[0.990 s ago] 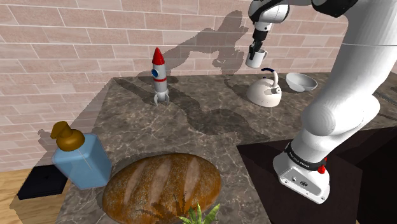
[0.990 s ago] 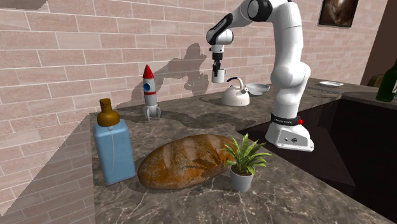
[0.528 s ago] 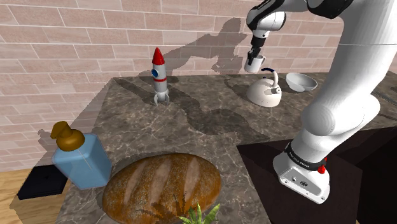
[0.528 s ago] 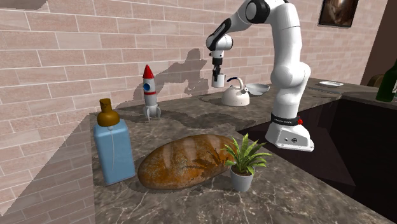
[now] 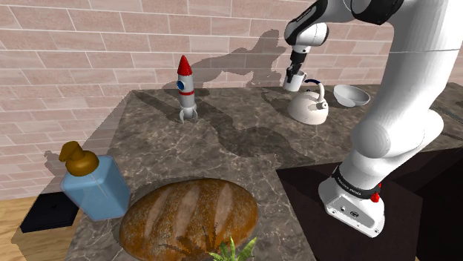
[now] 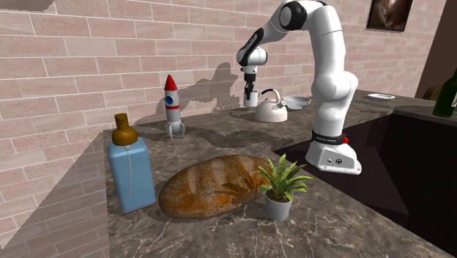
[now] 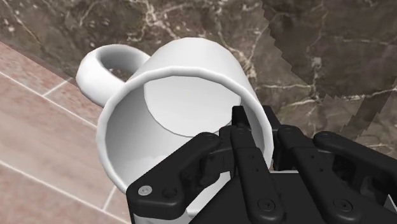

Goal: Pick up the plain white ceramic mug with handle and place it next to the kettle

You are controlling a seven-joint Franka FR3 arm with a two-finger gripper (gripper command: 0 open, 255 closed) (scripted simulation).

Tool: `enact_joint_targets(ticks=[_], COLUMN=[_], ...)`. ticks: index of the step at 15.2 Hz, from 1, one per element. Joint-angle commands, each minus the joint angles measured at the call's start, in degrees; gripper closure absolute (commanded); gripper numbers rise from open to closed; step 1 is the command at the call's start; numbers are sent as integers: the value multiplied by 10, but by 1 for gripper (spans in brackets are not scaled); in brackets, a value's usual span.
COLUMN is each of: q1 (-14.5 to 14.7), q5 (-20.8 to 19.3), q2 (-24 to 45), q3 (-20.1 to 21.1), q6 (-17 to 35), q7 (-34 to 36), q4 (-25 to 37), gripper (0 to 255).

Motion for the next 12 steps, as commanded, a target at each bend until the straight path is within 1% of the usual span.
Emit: enact_joint_targets(ticks=[1,2,10,11,12], q1=[-1,-2,-2,-2,-2], q5=[4,6,6,6,6], q2=[7,14,14,14,14], q3=[2,3,3,3,3], q6=[13,22,22,22,22], q7=[-2,-4,-4,-4,-4], q4=[-6,-8,-8,-8,-9], gripper=[255,255,255,0,0])
